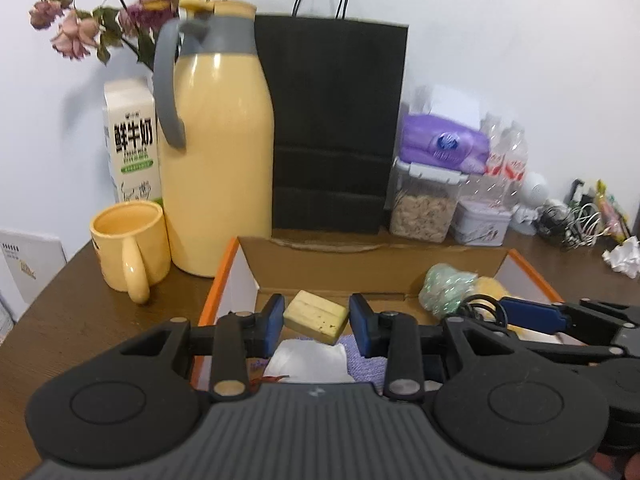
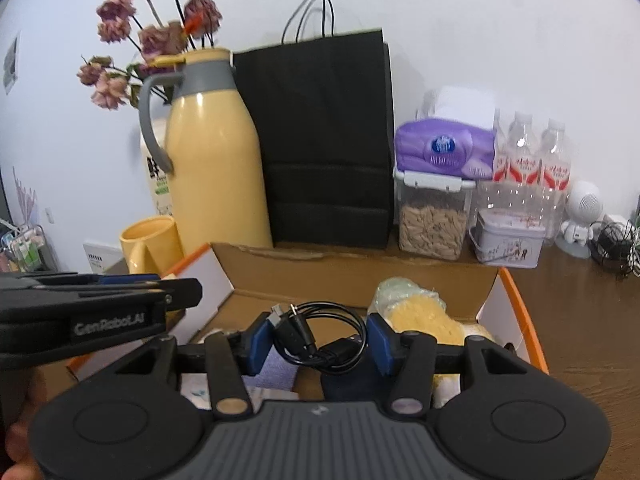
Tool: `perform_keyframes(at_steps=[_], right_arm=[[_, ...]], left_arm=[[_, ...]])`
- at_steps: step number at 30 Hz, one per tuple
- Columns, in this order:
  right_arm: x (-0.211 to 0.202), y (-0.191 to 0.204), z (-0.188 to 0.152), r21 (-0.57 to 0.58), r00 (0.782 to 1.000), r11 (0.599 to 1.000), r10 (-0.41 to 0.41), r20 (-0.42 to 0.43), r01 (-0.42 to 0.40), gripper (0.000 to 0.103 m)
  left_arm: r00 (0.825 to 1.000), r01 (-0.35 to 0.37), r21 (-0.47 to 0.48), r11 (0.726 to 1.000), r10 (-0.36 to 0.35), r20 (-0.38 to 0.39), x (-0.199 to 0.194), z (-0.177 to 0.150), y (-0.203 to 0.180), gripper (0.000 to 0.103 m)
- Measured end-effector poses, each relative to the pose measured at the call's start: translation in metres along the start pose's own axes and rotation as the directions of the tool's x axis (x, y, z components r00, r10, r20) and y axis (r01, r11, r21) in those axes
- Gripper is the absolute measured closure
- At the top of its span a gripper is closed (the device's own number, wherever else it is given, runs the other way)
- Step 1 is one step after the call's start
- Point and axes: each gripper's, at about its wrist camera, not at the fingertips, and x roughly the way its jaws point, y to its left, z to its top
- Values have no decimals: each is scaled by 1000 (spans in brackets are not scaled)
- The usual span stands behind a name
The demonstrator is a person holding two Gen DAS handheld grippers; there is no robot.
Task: Organize objects
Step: 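Carry the yellow block and black cable into the box and open both tools, then withdraw both tools from the box back over the table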
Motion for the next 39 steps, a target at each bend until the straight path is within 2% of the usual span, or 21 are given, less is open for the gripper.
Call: perform_keyframes(at_steps=[4, 5, 7, 8, 9, 10, 11, 12, 16, 27, 33, 39], right_arm=[[11, -7, -5, 7, 999, 1000, 6, -40, -6, 52], [12, -8, -7, 9, 999, 1000, 5, -49, -5, 52], [11, -9, -9, 6, 999, 1000, 0, -53, 0, 49], [10, -9, -9, 6, 999, 1000, -3, -52, 3, 45], [8, -10, -9, 9, 999, 1000, -9, -47, 10, 35], [6, -10, -9, 10, 999, 1000, -19, -38, 19, 23], [5, -10, -9, 10, 999, 1000, -28, -31, 28, 18], [3, -10, -8, 11, 999, 999, -32, -24, 32, 13], [1, -13, -7, 22, 999, 999, -28, -24, 29, 2], [-5, -13, -6, 21, 999, 999, -25, -24, 25, 1], [-32, -14, -9, 0, 999, 999, -37, 15, 37, 1], [-67, -11, -21, -24, 997, 999, -39, 64, 41, 0]], left_arm=[[1000, -12, 0, 1000, 12, -12, 6, -5, 3, 66], [1000, -18, 1, 1000, 18, -9, 6, -5, 3, 62], [1000, -24, 2, 1000, 24, 9, 2, -5, 3, 44], [999, -30, -3, 1000, 30, 22, 0, -5, 4, 24], [999, -37, -10, 999, 37, 36, -2, -5, 5, 11], [998, -43, -13, 999, 44, 54, -5, -4, 5, 11], [997, -47, -11, 999, 47, 62, -7, -4, 5, 8], [997, -50, -10, 999, 51, 62, -8, -3, 6, 0], [997, -56, -22, 998, 57, 61, -8, -2, 7, 0], [996, -57, -27, 998, 58, 61, -15, -1, 7, 0], [993, -53, -44, 998, 57, 99, -41, -2, 13, 0], [991, -70, -40, 997, 74, 111, -69, -20, 20, 0]])
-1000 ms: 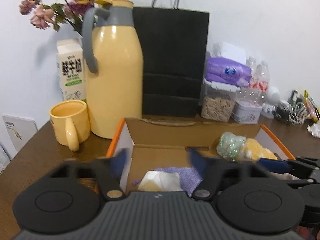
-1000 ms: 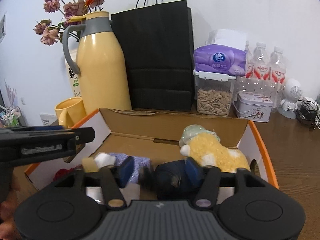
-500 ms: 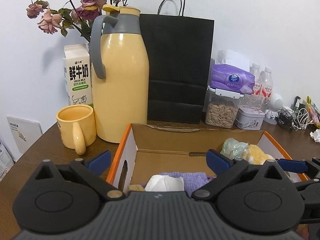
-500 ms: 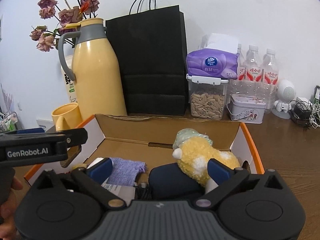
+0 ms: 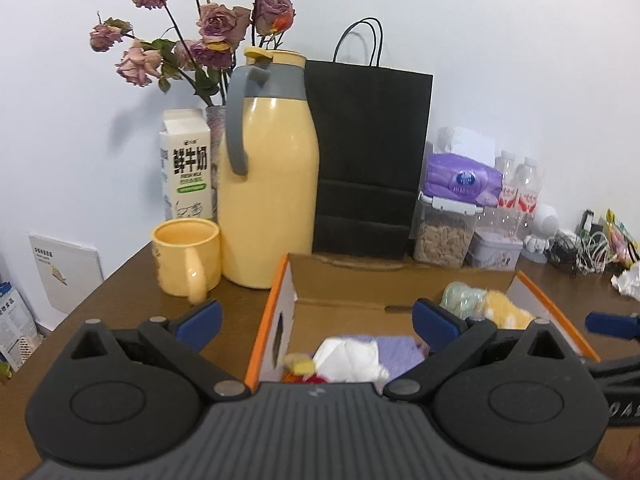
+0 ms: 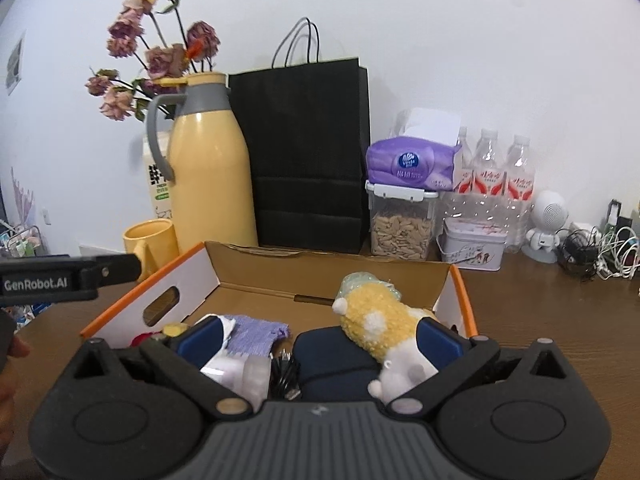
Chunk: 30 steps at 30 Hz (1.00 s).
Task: Organize objects
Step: 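Withdraw both tools from the box back over the table, then grasp the clear plastic piece on the table with the left tool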
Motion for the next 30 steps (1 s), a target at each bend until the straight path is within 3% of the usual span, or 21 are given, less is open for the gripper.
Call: perform_keyframes(at_steps=[16, 30], right_arm=[[-55, 9, -63, -42, 997, 999, -5, -79, 2, 0], [-66, 2, -93, -30, 992, 999, -20, -127, 17, 0]], left_arm=[[989, -26, 58, 998, 35, -146, -41, -61, 16, 0], [972, -3, 153, 988, 39, -232, -45, -95, 7, 0]])
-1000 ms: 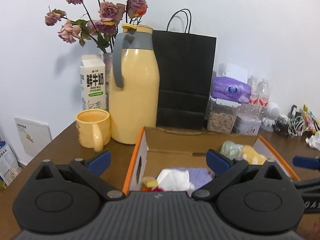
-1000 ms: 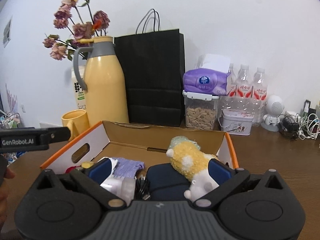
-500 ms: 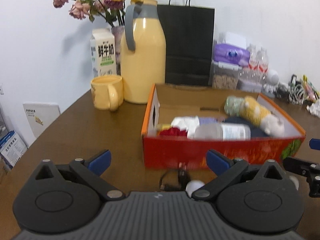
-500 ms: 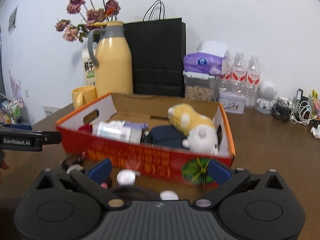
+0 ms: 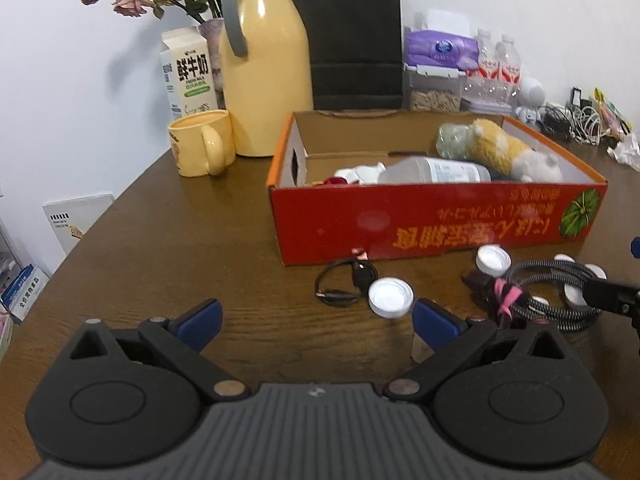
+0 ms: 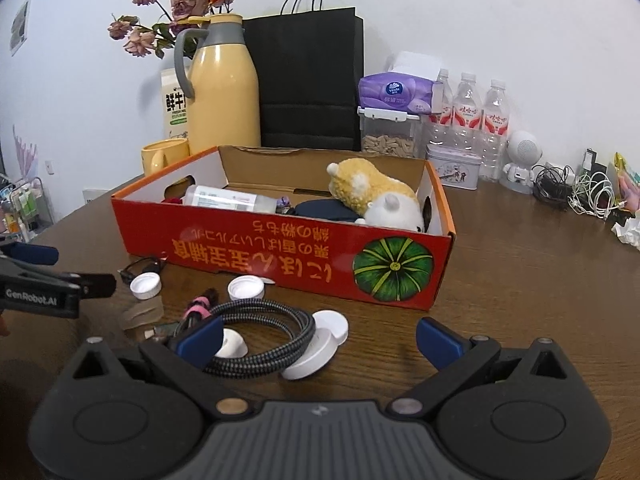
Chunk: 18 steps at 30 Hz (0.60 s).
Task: Organize objects
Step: 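Grasp the clear plastic piece on the table with the left tool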
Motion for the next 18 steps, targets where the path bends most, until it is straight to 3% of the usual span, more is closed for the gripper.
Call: perform_keyframes(at_steps=[9, 12, 16, 18], right_arm=[[2, 0, -5, 5, 1000, 1000, 7, 6, -7, 0], [1, -3, -5, 17, 1000, 1000, 8, 15, -8, 0], [-1, -7, -6, 35, 999, 999, 14, 28, -15, 0], [-2, -8, -7, 41, 999, 999, 16, 33, -17, 0]], left_arm=[[995, 98, 70, 993, -97, -15, -3, -9, -21, 2], [991, 131, 94, 987, -128, -39, 2, -10, -29, 21], [986, 158, 82, 984, -153, -62, 11, -8, -33, 35], [982, 180, 70, 981, -176, -61, 12, -8, -33, 49]])
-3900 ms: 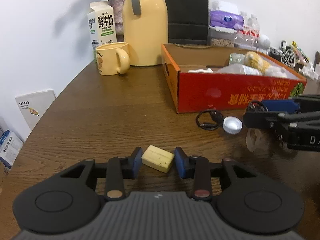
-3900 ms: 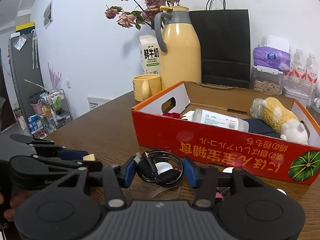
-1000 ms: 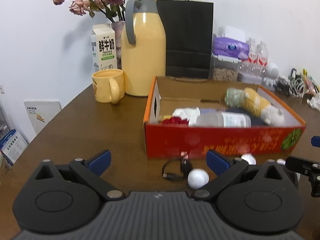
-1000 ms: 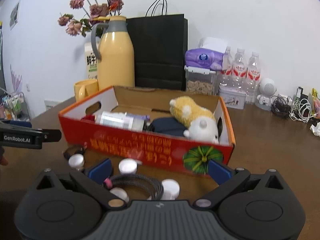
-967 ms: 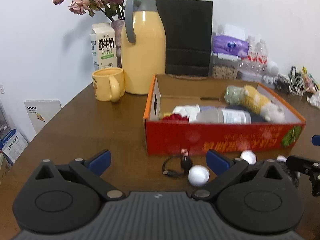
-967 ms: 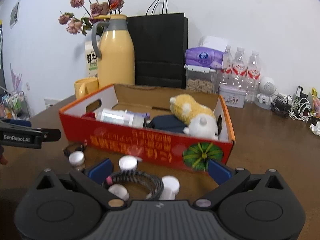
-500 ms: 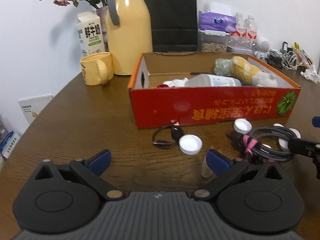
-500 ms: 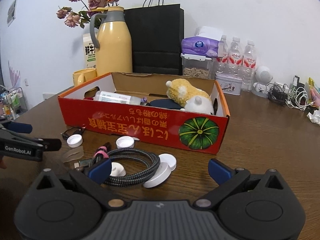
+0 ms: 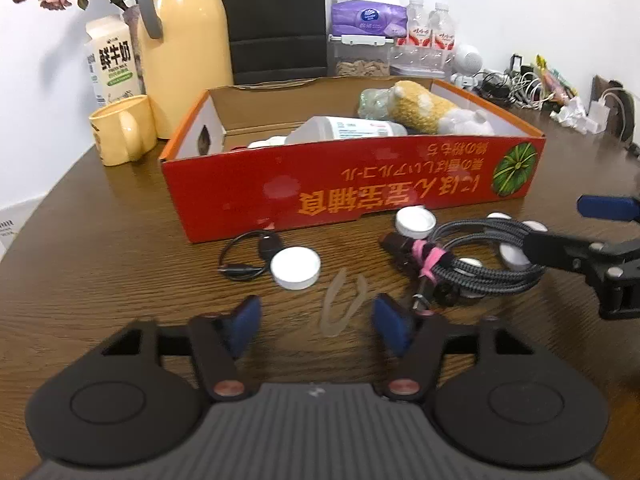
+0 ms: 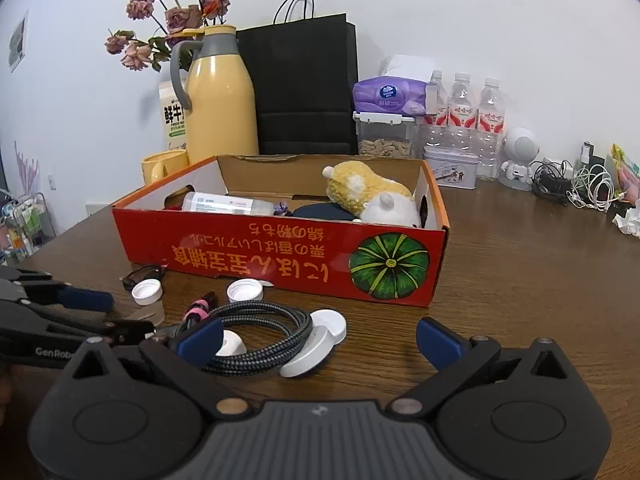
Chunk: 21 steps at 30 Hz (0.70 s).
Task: Organize objects
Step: 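Grasp the clear plastic piece on the table with the left tool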
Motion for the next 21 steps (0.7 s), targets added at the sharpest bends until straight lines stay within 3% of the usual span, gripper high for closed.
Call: perform_keyframes(at_steps=[1, 3, 5, 11, 21], right_arm=[[0, -1, 0, 2, 1000, 1000, 1, -1, -1, 0], [1, -1, -1, 4, 1000, 1000, -1, -4, 1, 0], [2, -1, -2, 5, 1000, 1000, -1, -6, 1, 0], [3, -2, -4, 7, 1000, 1000, -2, -3, 2, 0], [3, -1, -4, 0, 1000, 1000, -7, 6, 7, 0]], left_arm=[[1000, 11, -4, 1000, -11, 3, 0, 0, 0, 53], [1000, 22, -1, 1000, -22, 11, 0, 1, -2, 79], [999, 41, -11, 999, -41, 15, -1, 1, -1, 90], [998, 49, -46, 998, -47, 34, -3, -2, 3, 97], [997, 17, -77, 997, -11, 76, -11, -4, 7, 97]])
